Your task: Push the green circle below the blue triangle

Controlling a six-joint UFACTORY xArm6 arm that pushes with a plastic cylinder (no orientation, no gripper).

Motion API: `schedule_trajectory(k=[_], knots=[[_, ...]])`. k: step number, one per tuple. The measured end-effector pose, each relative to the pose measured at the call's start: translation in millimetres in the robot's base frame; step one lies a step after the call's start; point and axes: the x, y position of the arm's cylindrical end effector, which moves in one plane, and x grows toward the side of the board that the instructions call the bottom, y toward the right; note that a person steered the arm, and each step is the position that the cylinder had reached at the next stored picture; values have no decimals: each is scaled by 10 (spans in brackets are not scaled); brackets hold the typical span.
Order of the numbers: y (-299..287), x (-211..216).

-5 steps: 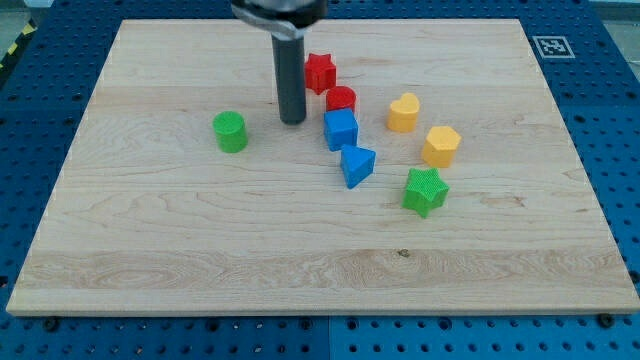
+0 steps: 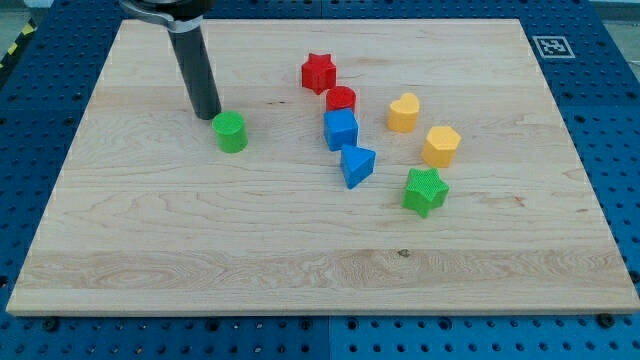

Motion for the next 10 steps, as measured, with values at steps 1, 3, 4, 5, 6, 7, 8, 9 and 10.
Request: schedule_trajectory(k=[1, 3, 4, 5, 6, 7, 8, 9, 10], knots=[[114, -2], [135, 418], [256, 785], [608, 1031], [942, 1280], [1021, 1453], [926, 1750], [1183, 1918], [1239, 1918]])
